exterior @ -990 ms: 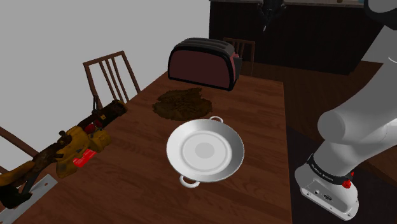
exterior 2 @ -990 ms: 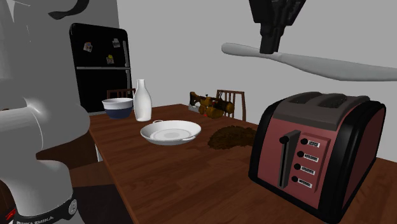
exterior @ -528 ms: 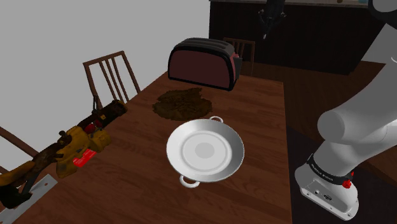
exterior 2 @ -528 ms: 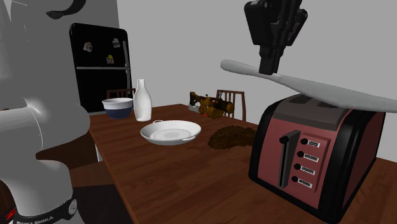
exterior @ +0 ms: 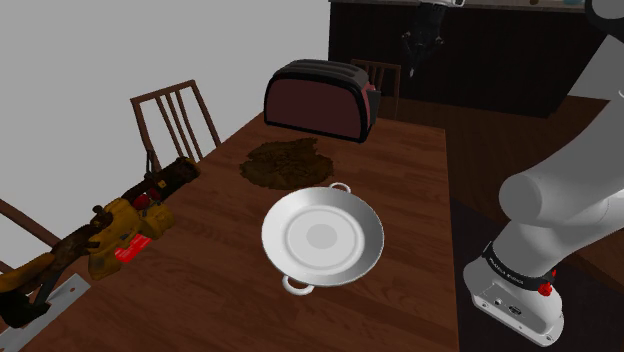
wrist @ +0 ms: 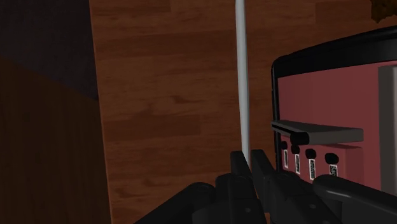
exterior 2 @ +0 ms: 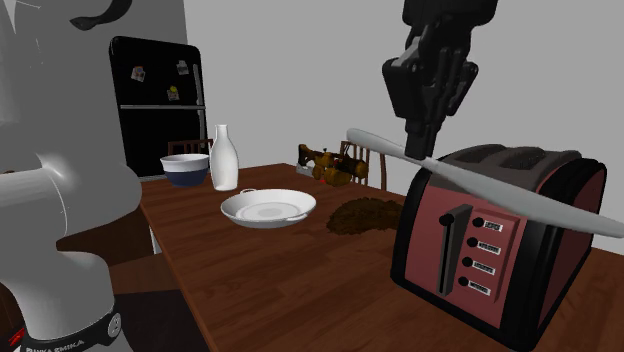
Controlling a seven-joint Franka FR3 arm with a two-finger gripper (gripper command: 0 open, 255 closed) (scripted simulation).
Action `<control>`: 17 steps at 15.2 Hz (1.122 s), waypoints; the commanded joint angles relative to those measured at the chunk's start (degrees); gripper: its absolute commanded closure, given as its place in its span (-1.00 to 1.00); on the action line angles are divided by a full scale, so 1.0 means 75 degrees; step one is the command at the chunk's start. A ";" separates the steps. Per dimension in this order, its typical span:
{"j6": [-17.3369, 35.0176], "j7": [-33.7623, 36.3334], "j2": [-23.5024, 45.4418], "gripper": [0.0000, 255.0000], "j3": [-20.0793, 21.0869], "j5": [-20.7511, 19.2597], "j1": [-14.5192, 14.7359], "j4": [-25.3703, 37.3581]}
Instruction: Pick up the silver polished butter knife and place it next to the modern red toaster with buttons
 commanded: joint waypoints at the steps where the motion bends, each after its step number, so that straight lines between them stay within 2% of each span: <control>1: 0.0216 -0.0031 -0.0042 1.00 0.0002 0.0010 0.0002 -0.0255; 17: 0.1844 -0.0241 -0.0049 1.00 0.0033 0.0050 0.0026 -0.1902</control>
